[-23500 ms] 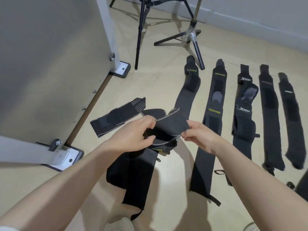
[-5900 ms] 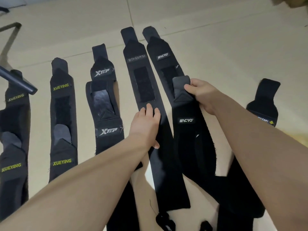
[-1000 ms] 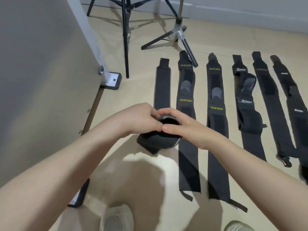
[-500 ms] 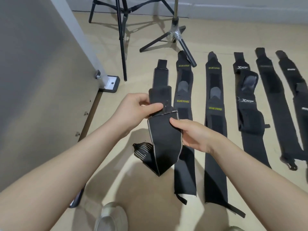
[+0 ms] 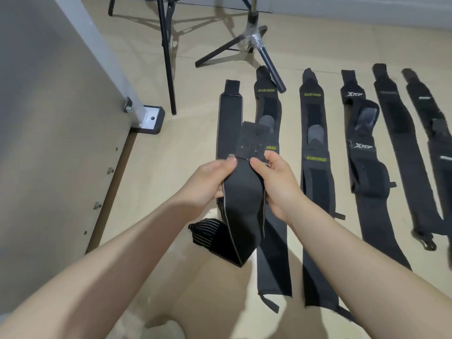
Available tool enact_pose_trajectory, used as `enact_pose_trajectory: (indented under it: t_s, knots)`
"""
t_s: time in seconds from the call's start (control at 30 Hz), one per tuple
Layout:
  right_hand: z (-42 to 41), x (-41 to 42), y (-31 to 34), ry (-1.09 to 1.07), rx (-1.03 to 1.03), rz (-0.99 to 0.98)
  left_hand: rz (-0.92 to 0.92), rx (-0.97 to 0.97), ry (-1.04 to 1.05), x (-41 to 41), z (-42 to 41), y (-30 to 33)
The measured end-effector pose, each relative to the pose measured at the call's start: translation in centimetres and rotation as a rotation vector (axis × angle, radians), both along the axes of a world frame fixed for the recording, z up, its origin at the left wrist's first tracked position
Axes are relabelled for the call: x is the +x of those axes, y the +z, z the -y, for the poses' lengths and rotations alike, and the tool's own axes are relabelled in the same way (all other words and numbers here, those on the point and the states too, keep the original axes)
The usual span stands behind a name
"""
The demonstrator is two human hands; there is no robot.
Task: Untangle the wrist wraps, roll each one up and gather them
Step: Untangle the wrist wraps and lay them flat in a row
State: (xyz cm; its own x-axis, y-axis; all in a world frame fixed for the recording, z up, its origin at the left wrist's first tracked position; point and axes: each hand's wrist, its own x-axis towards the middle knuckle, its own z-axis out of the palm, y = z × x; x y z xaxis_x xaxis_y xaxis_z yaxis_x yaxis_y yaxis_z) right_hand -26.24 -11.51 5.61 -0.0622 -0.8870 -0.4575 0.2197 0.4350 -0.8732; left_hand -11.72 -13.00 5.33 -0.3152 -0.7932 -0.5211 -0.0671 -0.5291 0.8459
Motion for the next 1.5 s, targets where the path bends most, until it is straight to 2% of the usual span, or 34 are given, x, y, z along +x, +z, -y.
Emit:
enact_pose_trajectory:
  t_s: [0.07,0.2,0.3,0.37,0.5,0.57,0.7,0.8,0.87,0.93,1.07,1.17,1.37,1.5]
  knots:
    - [1.6,0.2,-1.2,0.013,0.054,-0.052,0.022,0.001,0.028,0.3,-0.1,-1.3]
    - [5.4,0.3,-4.9,0.126,0.056,-0.479,0.153,-0.02,0.025,1.1,1.5,-4.7]
    - [7.5,0.4,-7.7,0.252,0.115,-0.72,0.364,-0.044,-0.019,1.0,2.8,-8.0]
    - [8.3,0.5,-9.5,0.297,0.175,-0.792,0.501,-0.137,-0.069,0.9,3.2,-10.1]
    - [9.2,1.4,-12.4,0.386,0.279,-0.84,0.638,-0.247,-0.158,1.4,3.3,-13.2]
    - [9.5,1.7,-13.5,0.414,0.306,-0.855,0.751,-0.345,-0.276,1.8,3.2,-14.3]
    - [9.7,2.0,-15.0,0.417,0.397,-0.967,1.104,-0.546,-0.596,2.0,3.8,-14.8]
    - [9.5,1.9,-14.6,0.403,0.475,-1.077,1.197,-0.767,-0.666,1.7,4.4,-14.8]
    - [8.7,1.9,-14.4,0.411,0.508,-1.029,1.156,-0.848,-0.684,1.5,4.5,-14.9]
    - [7.2,1.9,-14.3,0.454,0.55,-0.907,1.075,-0.757,-0.71,0.9,4.4,-14.5]
    - [3.4,0.9,-12.9,0.523,0.508,-0.727,1.156,-0.692,-0.795,0.7,4.0,-14.2]
    - [0.7,0.2,-12.1,0.562,0.53,-0.529,1.123,-0.575,-0.806,0.9,3.1,-14.5]
    - [-5.0,-0.1,-11.4,0.461,0.575,-0.224,1.081,-0.464,-0.82,0.6,2.9,-14.1]
    - [-7.9,1.7,-10.1,0.485,0.502,-0.088,1.142,-0.506,-0.874,0.7,3.1,-14.4]
